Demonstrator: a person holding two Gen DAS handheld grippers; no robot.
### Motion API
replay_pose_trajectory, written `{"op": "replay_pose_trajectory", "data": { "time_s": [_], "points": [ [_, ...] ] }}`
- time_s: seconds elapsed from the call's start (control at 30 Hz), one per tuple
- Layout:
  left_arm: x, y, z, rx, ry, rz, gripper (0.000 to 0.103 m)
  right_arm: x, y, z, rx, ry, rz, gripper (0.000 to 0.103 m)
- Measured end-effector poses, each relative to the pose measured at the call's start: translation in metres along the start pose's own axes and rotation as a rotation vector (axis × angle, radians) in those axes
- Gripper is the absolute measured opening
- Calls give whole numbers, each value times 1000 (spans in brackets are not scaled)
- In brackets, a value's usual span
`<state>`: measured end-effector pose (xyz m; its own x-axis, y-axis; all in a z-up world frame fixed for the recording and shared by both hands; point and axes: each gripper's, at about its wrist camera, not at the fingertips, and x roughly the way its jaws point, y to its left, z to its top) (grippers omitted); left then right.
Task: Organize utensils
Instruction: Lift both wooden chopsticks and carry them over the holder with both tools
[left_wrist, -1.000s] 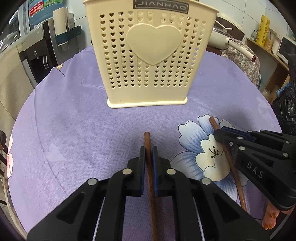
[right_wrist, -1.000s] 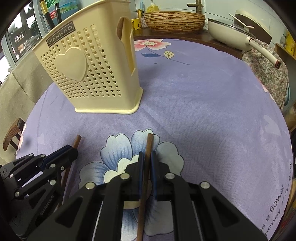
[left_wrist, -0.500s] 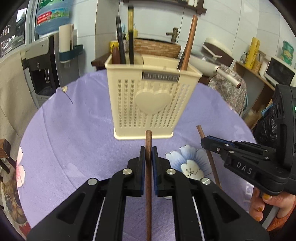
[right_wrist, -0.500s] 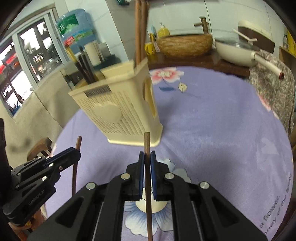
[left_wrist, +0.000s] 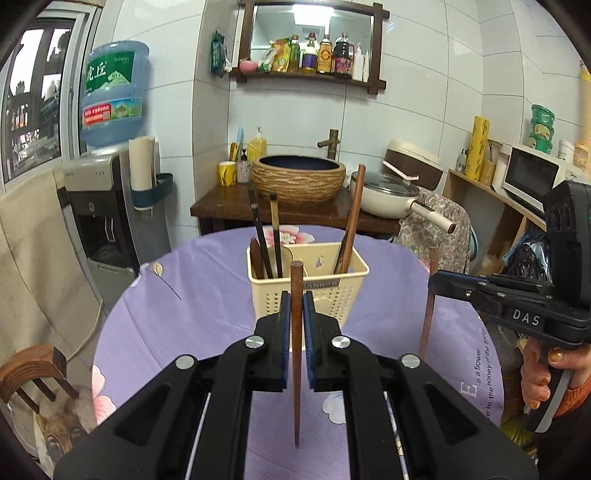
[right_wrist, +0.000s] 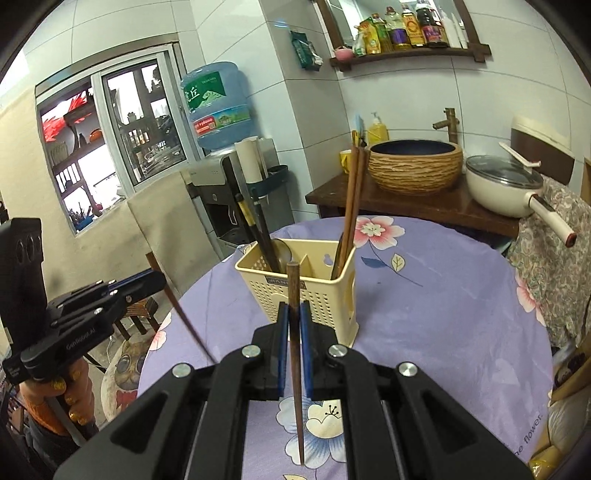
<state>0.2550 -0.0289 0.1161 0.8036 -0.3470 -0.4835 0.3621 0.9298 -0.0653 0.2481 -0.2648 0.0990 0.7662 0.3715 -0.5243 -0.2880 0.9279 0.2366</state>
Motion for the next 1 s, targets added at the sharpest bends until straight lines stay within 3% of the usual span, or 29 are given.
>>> {"op": "replay_pose_trajectory", "data": {
  "time_s": [0.4,0.67,0.8,1.0],
  "points": [
    [7,-1,19,7,-8,5,7,12,19,15,-58,6,-33,7],
    [3,-3,27,18,-16,-17,7,3,21,33,-45,-10,1,7],
    [-6,-7,42,31,-32,-38,7,-5,27,53,-52,-41,13,7],
    [-25,-13,96,42,-60,-125,7,-28,35,120,-38,-123,23,7]
  ]
}}
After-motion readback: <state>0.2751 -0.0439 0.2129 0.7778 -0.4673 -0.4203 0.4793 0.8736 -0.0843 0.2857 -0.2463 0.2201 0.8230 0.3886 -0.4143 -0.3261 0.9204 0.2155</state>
